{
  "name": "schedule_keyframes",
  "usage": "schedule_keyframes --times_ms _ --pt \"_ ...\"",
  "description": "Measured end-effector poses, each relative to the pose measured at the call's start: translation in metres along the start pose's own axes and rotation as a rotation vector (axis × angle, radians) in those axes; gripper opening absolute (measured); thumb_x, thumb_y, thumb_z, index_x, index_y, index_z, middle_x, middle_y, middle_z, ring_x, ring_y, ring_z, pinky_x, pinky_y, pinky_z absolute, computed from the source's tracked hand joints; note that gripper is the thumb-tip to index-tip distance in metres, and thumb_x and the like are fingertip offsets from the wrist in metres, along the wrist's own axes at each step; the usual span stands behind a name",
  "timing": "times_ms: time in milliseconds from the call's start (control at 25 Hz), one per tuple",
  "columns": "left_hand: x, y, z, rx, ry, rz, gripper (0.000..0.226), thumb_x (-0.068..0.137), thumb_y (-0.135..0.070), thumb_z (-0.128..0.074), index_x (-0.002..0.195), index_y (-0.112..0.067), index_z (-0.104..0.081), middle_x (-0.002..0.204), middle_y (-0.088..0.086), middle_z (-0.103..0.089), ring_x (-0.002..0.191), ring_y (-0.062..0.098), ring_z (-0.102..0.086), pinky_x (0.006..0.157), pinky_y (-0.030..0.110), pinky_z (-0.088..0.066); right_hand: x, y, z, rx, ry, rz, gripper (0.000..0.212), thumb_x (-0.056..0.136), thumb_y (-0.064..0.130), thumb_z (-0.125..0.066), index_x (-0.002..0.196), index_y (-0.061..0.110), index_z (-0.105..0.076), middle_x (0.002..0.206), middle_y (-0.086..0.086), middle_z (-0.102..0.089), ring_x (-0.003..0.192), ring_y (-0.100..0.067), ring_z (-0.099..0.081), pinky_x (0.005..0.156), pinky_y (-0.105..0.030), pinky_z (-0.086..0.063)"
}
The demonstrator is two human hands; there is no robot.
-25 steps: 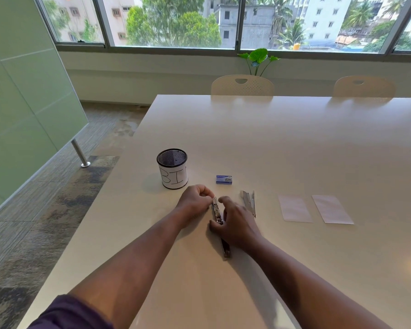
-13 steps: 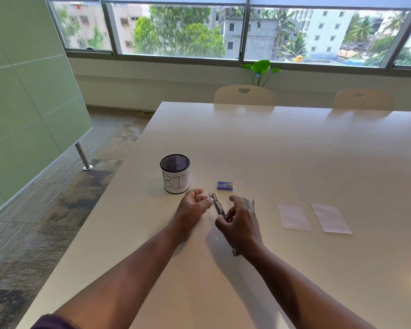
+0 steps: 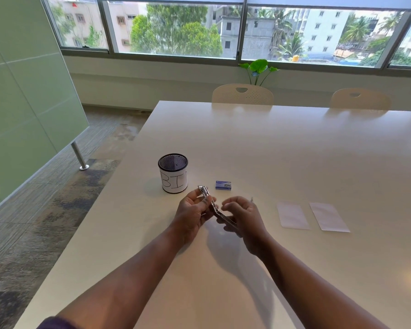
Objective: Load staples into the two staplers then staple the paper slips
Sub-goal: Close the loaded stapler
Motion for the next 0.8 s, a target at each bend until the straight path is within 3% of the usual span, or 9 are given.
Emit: schedule_keyframes --times_ms 120,240,440,520,640,800 --pt "0.002 0.002 0.003 -0.024 -0.037 -0.002 0.028 0.097 -0.002 -0.062 0.123 -0.012 -0.063 0.097 0.013 -0.078 0.084 0.019 -0.074 0.073 0.031 -0.062 0.001 0.001 0.006 0.204 -0.011 0.009 0.029 0.078 0.028 -0.060 0.095 0.007 -0.067 0.091 -0.012 -0.075 0.082 -0.037 -0.076 0.058 -0.030 -0.055" --pt "0.001 0.004 0.007 -0.031 -0.040 -0.009 0.031 0.097 -0.002 -0.062 0.126 -0.012 -0.062 0.103 0.016 -0.076 0.092 0.023 -0.073 0.080 0.037 -0.063 0.005 0.002 0.010 0.321 -0.019 0.084 0.032 0.087 0.032 -0.060 0.100 0.004 -0.068 0.091 -0.013 -0.075 0.076 -0.029 -0.073 0.059 -0.029 -0.055" --pt "-0.007 0.002 -0.011 0.107 0.132 -0.051 0.038 0.096 -0.010 -0.064 0.134 -0.013 -0.059 0.118 0.018 -0.074 0.102 0.028 -0.071 0.089 0.038 -0.060 0.009 0.010 -0.002 0.001 -0.030 0.269 0.025 0.105 0.028 -0.055 0.092 0.018 -0.073 0.079 0.000 -0.071 0.064 -0.008 -0.061 0.056 -0.021 -0.048" --pt "-0.010 0.002 -0.019 0.175 0.189 -0.077 0.035 0.098 -0.010 -0.062 0.133 -0.014 -0.064 0.117 0.016 -0.074 0.096 0.026 -0.070 0.088 0.036 -0.059 0.010 0.016 -0.007 -0.058 -0.004 0.344 0.026 0.106 0.024 -0.053 0.091 0.023 -0.075 0.077 -0.002 -0.069 0.063 -0.010 -0.058 0.057 -0.022 -0.048" --pt "-0.013 -0.002 -0.025 0.229 0.219 -0.107 0.032 0.101 -0.008 -0.058 0.126 -0.022 -0.071 0.121 0.012 -0.072 0.102 0.027 -0.070 0.093 0.038 -0.059 0.013 0.014 -0.016 -0.137 0.061 0.391 0.025 0.107 0.024 -0.051 0.100 0.021 -0.075 0.078 -0.008 -0.066 0.067 -0.019 -0.059 0.062 -0.030 -0.050" --pt "-0.013 0.003 -0.024 0.328 0.181 -0.091 0.036 0.098 -0.008 -0.060 0.129 -0.024 -0.069 0.127 0.027 -0.065 0.116 0.035 -0.068 0.105 0.049 -0.053 0.011 0.002 -0.021 -0.244 0.099 0.362 0.027 0.106 0.035 -0.046 0.104 0.041 -0.072 0.092 0.011 -0.076 0.086 -0.010 -0.070 0.076 -0.028 -0.055"
Point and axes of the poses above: each hand's wrist, its own x-axis towards the middle knuckle, its own z-axis out of the back of the hand, y = z × x, the point moved 10 cm from there along x, towards the middle knuckle
